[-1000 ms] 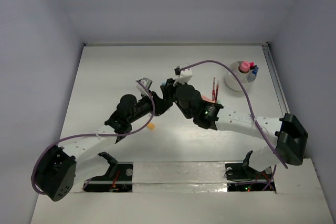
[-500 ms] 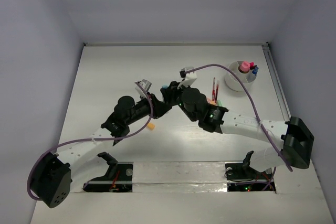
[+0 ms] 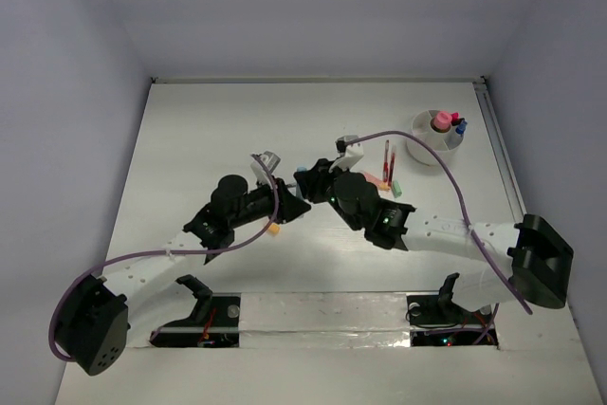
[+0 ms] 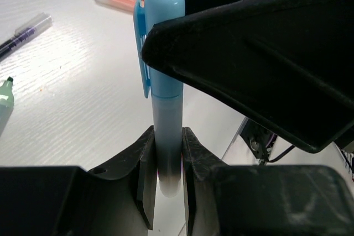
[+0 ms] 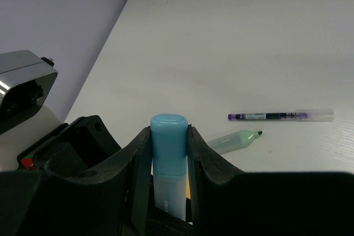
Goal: Sort the stationery into containers
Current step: Close the pen cap on the pen.
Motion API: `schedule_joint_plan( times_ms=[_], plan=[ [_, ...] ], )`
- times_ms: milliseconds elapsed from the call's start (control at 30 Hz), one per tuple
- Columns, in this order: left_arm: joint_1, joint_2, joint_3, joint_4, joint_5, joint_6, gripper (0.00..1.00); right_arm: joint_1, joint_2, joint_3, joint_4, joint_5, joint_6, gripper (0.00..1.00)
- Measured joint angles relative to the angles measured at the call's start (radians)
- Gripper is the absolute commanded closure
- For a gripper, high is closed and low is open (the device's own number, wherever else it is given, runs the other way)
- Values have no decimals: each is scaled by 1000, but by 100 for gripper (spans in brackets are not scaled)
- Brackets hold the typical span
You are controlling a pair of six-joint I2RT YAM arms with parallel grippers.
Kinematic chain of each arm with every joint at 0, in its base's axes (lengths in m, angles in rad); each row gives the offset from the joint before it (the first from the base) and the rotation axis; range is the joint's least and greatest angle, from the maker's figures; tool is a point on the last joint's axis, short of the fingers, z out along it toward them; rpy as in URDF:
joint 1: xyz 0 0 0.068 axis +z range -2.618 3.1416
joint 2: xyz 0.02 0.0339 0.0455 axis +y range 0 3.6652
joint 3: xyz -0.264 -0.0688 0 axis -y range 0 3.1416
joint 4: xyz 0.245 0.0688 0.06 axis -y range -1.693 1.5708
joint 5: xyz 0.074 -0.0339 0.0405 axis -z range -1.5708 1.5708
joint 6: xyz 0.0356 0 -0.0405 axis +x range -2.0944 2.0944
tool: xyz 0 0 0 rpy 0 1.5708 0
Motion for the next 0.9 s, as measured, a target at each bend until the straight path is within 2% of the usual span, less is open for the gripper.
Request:
schedule_joint_plan(
  times_ms=[367, 633, 900],
  plan=[
    [-8, 6, 0, -89, 10, 4, 100, 27, 6, -90, 74, 37, 116, 100],
    [-15, 6, 0, -155, 15, 12, 100, 72, 30, -106, 77, 119, 169, 100],
    [-15, -2, 0, -99, 33, 11, 100, 92, 9, -44, -15, 211, 145, 100]
  ],
)
